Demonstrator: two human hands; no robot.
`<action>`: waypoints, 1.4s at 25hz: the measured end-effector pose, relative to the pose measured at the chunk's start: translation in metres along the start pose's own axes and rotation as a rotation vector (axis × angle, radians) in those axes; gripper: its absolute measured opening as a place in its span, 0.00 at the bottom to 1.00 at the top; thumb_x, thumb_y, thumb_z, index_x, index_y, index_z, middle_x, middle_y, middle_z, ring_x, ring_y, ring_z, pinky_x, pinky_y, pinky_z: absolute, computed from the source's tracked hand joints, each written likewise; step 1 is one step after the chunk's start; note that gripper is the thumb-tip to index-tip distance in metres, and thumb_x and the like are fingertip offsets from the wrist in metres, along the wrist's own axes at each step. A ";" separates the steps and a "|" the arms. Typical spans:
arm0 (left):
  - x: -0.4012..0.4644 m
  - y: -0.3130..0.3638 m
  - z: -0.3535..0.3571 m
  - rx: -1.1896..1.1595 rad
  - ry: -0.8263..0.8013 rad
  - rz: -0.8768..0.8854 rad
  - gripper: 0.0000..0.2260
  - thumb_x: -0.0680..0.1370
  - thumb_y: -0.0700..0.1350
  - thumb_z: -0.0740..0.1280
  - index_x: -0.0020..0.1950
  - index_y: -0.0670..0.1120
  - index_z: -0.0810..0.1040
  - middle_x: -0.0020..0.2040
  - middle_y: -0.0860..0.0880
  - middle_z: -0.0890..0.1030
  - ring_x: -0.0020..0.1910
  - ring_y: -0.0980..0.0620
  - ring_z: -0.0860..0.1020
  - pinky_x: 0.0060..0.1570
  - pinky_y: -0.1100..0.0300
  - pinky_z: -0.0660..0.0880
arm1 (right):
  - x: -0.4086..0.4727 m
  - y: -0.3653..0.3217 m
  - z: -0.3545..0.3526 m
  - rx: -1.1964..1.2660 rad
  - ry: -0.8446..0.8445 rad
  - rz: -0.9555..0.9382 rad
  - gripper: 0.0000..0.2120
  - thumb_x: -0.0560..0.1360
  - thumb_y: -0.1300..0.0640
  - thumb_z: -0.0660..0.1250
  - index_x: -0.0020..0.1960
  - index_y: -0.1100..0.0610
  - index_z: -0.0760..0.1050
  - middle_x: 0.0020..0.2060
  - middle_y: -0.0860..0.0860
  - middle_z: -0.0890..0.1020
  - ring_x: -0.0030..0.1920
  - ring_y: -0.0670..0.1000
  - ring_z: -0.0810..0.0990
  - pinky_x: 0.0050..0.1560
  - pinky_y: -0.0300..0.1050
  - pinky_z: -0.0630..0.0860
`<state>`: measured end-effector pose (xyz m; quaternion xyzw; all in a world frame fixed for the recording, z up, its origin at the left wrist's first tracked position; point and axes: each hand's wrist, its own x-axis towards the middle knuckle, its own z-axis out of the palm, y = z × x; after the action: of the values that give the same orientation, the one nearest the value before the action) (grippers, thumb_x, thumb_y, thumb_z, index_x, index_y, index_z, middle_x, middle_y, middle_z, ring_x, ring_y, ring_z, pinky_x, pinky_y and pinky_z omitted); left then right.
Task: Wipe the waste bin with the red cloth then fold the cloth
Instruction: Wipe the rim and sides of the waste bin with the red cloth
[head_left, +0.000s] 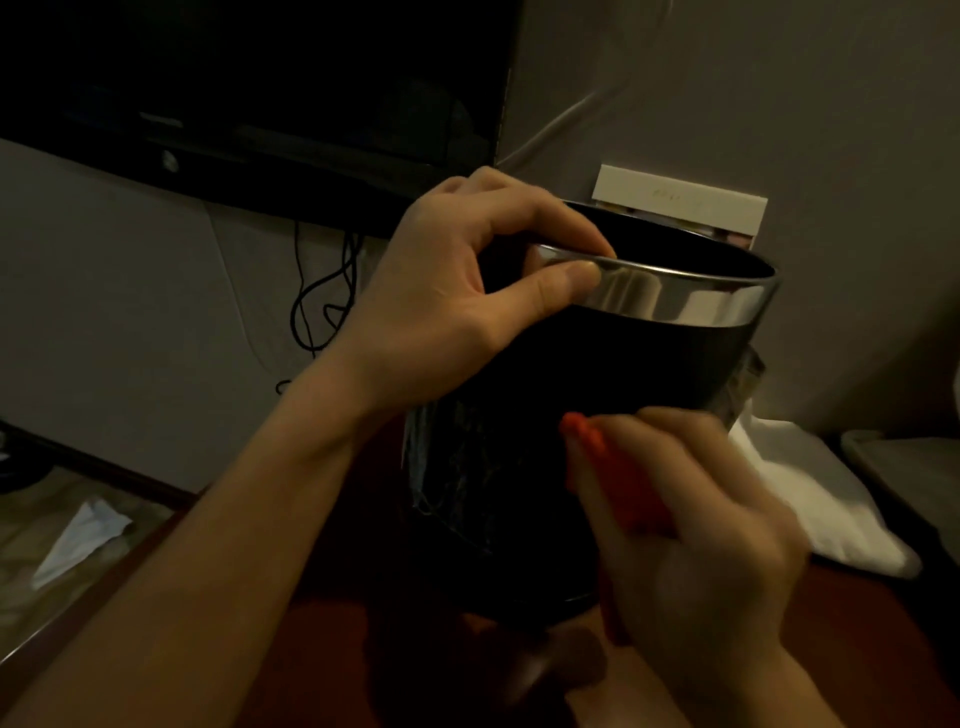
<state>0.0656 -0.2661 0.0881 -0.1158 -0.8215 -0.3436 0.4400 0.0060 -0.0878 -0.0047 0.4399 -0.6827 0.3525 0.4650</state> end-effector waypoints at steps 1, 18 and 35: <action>0.000 0.002 0.004 0.024 0.014 0.004 0.06 0.74 0.49 0.69 0.50 0.57 0.78 0.49 0.54 0.77 0.55 0.53 0.75 0.59 0.49 0.71 | 0.003 0.002 -0.003 0.002 0.031 0.021 0.07 0.75 0.58 0.74 0.49 0.61 0.85 0.46 0.54 0.84 0.45 0.46 0.79 0.50 0.30 0.71; 0.000 0.008 0.019 0.209 0.015 0.142 0.08 0.72 0.57 0.69 0.50 0.59 0.77 0.43 0.67 0.71 0.51 0.70 0.68 0.64 0.59 0.59 | 0.014 0.023 -0.021 0.019 0.158 0.090 0.10 0.75 0.58 0.73 0.49 0.65 0.82 0.46 0.51 0.77 0.46 0.44 0.74 0.52 0.31 0.70; 0.002 -0.003 0.004 0.104 -0.005 0.101 0.07 0.72 0.54 0.70 0.48 0.57 0.77 0.46 0.60 0.75 0.53 0.59 0.74 0.59 0.49 0.70 | -0.024 0.011 0.003 -0.001 -0.028 -0.065 0.08 0.76 0.56 0.73 0.48 0.61 0.86 0.44 0.56 0.85 0.44 0.47 0.80 0.49 0.32 0.72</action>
<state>0.0605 -0.2664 0.0866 -0.1349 -0.8325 -0.2775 0.4602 -0.0009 -0.0795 -0.0292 0.4666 -0.6746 0.3306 0.4669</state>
